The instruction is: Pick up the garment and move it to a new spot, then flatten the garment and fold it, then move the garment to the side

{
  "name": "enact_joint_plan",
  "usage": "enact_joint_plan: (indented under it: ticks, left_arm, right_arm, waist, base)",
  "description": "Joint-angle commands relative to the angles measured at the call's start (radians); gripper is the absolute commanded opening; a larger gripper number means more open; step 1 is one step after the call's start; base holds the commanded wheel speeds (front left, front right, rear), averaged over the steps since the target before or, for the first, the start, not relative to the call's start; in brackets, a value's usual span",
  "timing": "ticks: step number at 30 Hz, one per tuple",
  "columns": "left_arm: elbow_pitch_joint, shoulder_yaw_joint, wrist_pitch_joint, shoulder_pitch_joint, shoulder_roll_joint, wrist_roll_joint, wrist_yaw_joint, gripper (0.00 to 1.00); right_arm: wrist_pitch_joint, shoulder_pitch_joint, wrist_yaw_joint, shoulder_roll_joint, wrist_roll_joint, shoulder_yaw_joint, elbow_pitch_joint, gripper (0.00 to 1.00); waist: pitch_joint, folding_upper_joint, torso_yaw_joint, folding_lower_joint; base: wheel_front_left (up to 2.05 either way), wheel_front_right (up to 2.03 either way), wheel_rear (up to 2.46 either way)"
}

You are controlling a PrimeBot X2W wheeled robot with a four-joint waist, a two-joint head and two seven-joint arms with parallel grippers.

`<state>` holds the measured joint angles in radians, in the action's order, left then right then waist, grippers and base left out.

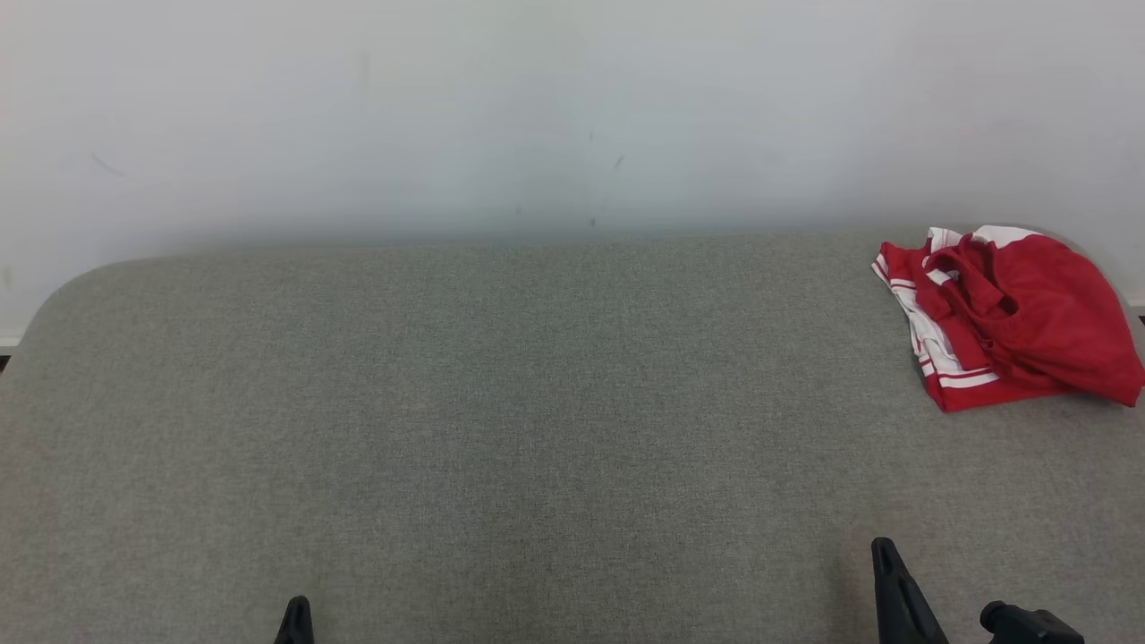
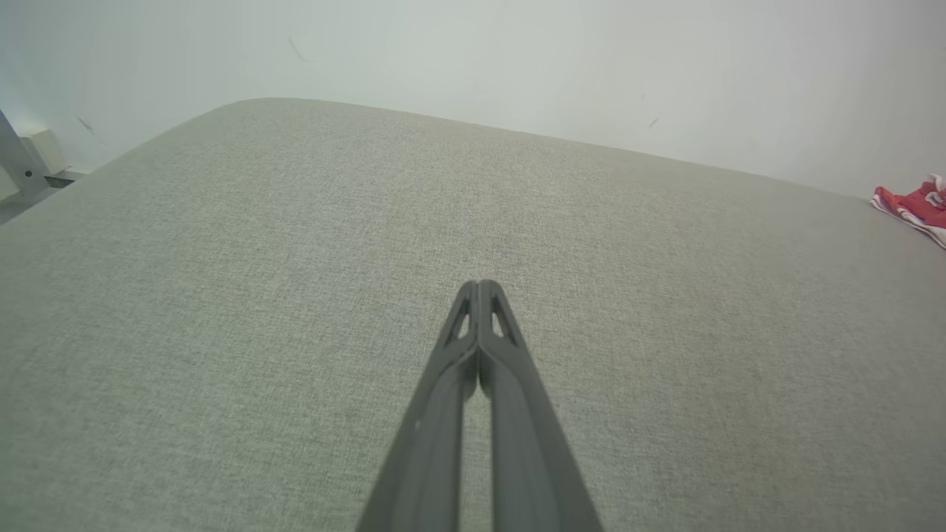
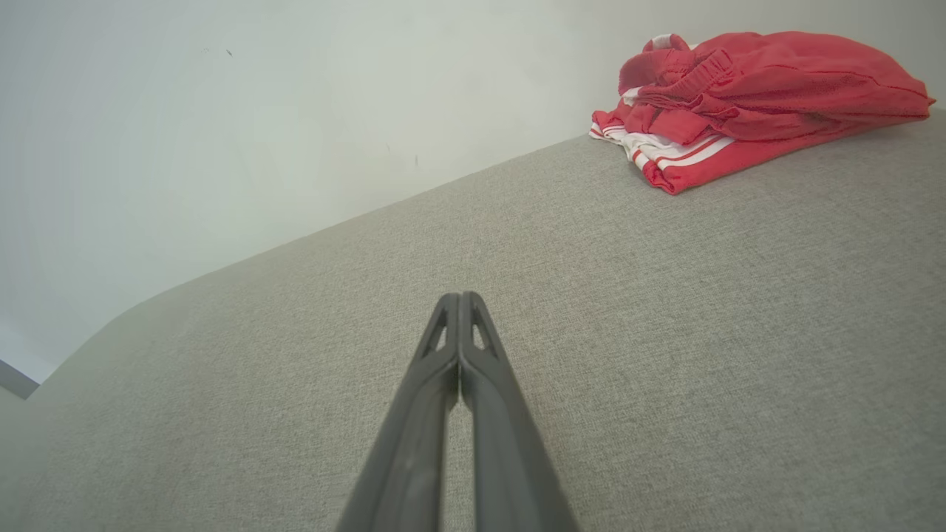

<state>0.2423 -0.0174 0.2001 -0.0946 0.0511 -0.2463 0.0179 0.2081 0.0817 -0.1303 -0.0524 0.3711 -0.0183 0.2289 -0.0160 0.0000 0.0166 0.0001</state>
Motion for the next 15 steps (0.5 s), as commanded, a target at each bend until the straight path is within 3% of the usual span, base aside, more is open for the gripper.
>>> enact_joint_plan:
  ticks: [1, 15]
  left_arm:
    - [-0.014, 0.01, -0.01, 0.032, 0.0, -0.06, 0.005, 0.0]
    - [-0.014, 0.03, -0.063, 0.063, 0.0, -0.296, 0.025, 0.0]
  right_arm:
    - [-0.011, -0.027, 0.0, -0.005, 0.056, -0.005, -0.013, 0.0]
    - [-0.062, -0.058, 0.0, -0.008, 0.275, -0.016, -0.009, 0.0]
  waist:
    - [0.0, 0.0, 0.0, -0.0001]
    - [0.003, 0.0, -0.002, -0.0001]
  base:
    - [0.0, 0.0, 0.0]
    - [0.0, 0.0, 0.0]
